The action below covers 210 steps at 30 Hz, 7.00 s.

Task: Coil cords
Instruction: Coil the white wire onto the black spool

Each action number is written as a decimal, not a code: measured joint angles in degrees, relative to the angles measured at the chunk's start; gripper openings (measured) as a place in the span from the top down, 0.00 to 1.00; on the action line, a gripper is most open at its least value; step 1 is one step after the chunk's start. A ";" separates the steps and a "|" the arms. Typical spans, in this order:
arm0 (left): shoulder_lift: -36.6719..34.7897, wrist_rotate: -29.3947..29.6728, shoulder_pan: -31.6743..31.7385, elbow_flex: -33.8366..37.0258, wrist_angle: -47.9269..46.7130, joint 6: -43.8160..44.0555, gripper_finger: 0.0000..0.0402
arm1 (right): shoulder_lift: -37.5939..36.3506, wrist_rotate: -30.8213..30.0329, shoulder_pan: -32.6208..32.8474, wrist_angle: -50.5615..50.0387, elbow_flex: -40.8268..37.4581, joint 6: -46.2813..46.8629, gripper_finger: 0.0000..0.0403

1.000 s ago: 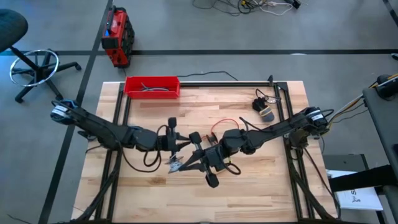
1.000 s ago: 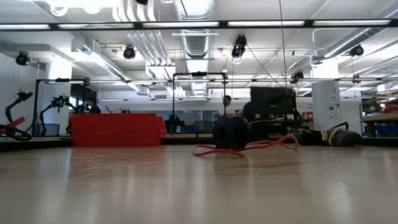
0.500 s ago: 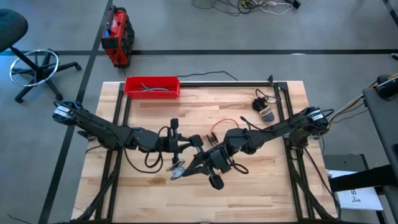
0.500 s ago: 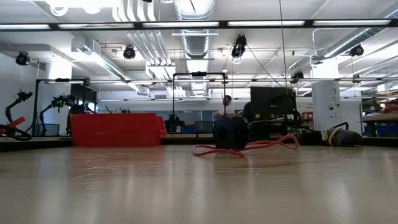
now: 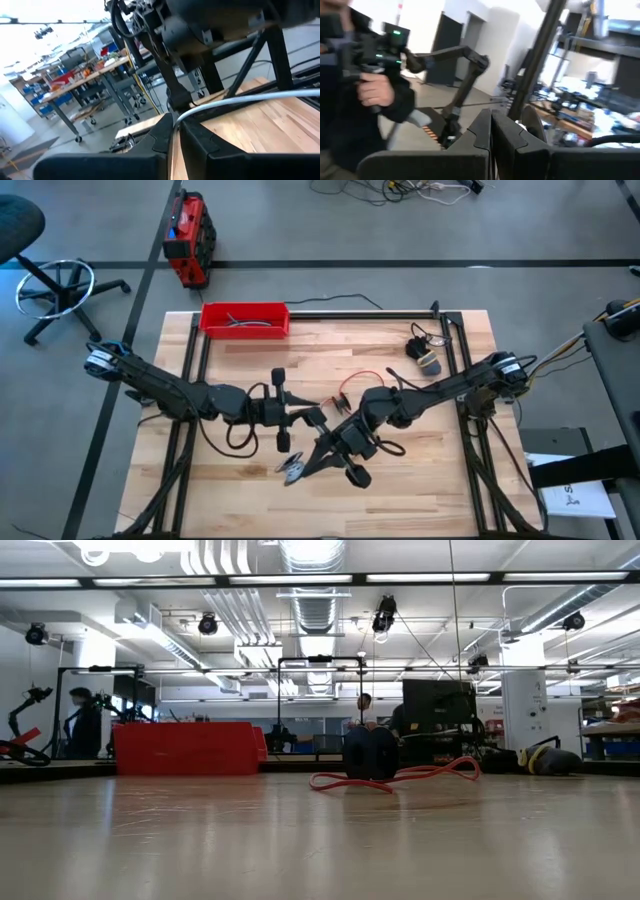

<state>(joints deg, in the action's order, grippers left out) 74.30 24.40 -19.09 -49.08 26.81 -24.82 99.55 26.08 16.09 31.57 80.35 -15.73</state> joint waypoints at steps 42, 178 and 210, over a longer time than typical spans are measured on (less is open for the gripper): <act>-16.18 14.79 -27.08 3.69 -7.25 4.44 0.83 | 1.57 -6.29 0.90 6.99 -1.53 6.93 1.00; -13.11 15.10 -20.50 3.45 -10.27 19.43 0.91 | 2.95 -32.84 1.15 -28.26 6.36 -3.90 0.99; -11.57 25.53 -20.81 -2.84 -33.62 19.10 0.87 | 2.99 -43.43 3.15 -38.66 10.30 -15.34 1.00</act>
<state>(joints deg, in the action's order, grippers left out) 62.73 49.93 -39.90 -51.92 -6.81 -5.72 102.54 -17.34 19.25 -7.09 90.65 -31.07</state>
